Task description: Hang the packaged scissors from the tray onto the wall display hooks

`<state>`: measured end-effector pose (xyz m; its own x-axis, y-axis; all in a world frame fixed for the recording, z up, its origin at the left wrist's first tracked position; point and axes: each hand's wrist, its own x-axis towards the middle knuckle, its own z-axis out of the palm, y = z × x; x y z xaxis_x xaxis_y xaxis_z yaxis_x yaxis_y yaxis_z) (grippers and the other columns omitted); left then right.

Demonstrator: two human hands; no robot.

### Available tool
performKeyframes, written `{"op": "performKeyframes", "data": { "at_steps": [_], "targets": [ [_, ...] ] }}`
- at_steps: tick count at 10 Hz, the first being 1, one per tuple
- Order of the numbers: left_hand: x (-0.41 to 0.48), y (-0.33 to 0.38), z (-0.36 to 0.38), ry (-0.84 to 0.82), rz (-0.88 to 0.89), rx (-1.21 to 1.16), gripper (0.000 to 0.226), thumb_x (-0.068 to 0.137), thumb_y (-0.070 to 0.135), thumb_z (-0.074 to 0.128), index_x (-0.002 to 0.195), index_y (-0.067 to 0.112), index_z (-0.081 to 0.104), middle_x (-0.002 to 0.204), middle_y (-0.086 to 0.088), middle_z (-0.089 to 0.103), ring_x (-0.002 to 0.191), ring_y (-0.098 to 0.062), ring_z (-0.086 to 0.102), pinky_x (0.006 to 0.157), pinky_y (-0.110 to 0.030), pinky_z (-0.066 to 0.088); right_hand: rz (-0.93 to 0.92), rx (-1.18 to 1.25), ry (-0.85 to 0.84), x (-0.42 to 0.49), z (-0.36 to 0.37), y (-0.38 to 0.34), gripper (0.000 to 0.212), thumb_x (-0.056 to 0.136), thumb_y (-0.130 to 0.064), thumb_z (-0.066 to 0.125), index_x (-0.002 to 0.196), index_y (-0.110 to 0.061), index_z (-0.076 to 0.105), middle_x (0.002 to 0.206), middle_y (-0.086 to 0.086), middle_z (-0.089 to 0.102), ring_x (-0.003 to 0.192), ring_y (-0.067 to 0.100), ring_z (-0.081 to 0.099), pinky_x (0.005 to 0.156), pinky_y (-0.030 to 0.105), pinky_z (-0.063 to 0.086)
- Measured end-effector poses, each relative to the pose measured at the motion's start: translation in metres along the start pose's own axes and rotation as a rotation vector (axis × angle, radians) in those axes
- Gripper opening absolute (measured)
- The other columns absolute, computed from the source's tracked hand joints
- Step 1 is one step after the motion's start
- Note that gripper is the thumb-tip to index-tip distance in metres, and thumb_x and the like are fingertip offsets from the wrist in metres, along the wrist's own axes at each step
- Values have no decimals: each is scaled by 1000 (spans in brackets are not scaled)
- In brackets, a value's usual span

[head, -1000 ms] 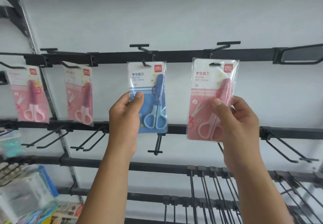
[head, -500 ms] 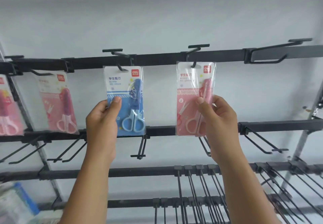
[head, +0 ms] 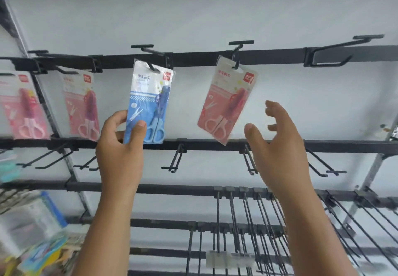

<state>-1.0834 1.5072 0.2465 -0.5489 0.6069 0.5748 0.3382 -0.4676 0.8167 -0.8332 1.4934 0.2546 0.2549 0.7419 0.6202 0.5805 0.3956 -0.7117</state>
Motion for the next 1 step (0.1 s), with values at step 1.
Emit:
{"op": "performKeyframes", "data": {
  "at_steps": [1],
  "targets": [
    [-21,5,-9,48,6,200,42,91,36,64,132,31,53,126,4,62,110,-15,60,86,-31,50,-125,-260,-30,-12,-6,-1,47,97,-37,55,142,-27,48,147,-12,51,125,15,54,84,33,42]
  ]
}}
